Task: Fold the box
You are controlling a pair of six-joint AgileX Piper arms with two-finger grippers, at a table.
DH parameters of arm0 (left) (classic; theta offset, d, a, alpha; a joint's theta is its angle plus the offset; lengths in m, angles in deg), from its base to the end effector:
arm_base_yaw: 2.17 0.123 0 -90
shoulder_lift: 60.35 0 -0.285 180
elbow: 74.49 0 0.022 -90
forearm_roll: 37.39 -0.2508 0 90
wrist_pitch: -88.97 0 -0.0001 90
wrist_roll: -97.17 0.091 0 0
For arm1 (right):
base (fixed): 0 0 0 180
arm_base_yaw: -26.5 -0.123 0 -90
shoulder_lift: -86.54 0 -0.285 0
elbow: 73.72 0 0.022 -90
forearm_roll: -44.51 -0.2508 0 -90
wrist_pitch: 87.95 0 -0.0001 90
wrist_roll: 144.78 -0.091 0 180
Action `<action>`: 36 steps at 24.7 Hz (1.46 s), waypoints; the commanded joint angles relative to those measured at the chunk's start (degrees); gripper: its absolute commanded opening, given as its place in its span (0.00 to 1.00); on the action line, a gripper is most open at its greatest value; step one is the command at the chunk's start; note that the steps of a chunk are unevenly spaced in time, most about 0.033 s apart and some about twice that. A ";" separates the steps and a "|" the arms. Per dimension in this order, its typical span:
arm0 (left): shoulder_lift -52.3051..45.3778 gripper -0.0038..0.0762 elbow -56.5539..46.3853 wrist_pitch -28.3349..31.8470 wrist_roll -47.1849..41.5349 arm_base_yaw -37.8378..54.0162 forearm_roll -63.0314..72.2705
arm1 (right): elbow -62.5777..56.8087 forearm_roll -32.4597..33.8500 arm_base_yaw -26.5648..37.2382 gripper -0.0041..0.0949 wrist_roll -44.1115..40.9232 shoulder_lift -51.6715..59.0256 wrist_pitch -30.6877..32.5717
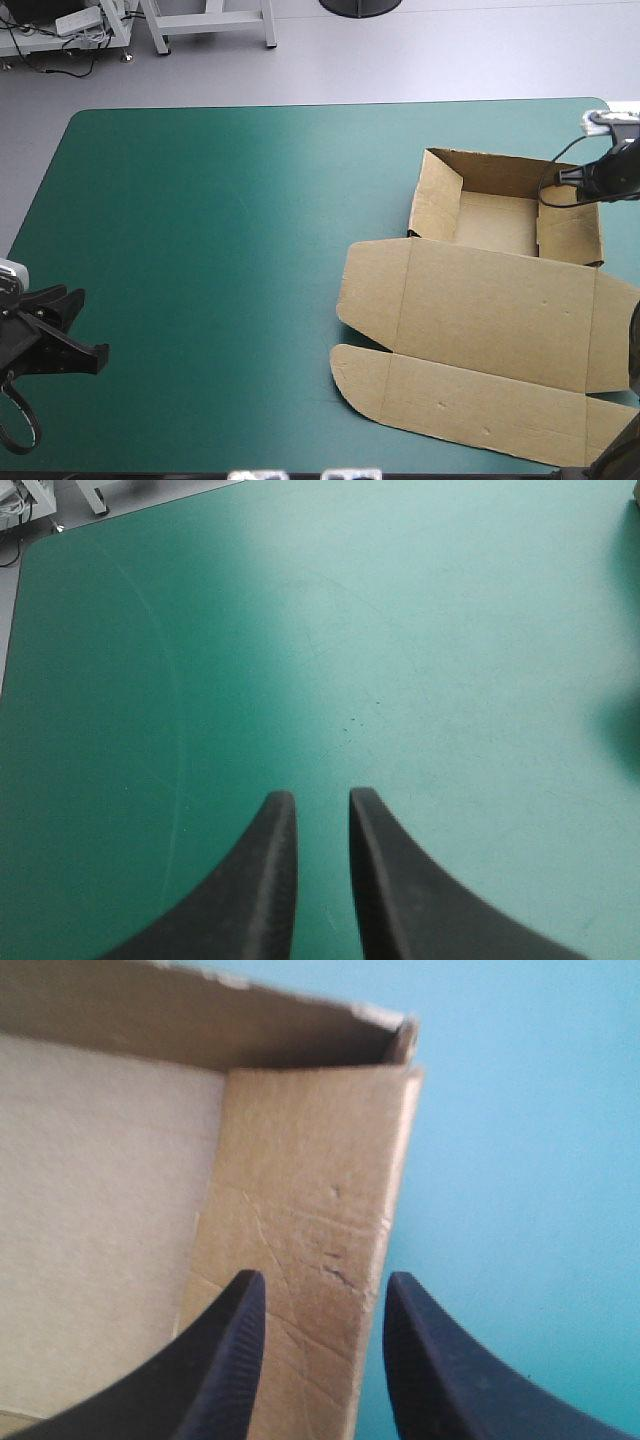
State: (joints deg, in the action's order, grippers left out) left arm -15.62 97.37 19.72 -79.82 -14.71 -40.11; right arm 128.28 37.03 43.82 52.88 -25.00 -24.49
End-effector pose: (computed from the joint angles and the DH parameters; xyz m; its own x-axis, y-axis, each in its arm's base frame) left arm 0.0606 -0.0093 0.4441 -0.5050 0.1833 -0.8435 0.2157 0.9730 0.0822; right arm 0.3817 -0.1079 0.3317 -0.8833 0.0184 -0.4685 0.0275 0.9995 -0.0125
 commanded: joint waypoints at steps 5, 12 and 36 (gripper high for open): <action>0.63 0.18 1.20 3.99 -0.03 -0.27 0.14 | 12.94 -6.37 0.07 0.06 -5.22 8.16 4.41; 0.63 0.04 1.20 4.34 3.90 -0.27 0.88 | 15.48 -9.49 0.07 0.02 -4.21 19.29 8.14; -28.30 0.04 -30.92 14.92 13.83 -0.27 15.86 | -54.03 -0.73 0.07 0.02 -3.38 101.89 -5.31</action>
State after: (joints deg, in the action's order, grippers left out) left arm -44.89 66.10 29.22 -67.71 -14.71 -25.82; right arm 74.46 36.09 43.82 49.34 78.37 -24.97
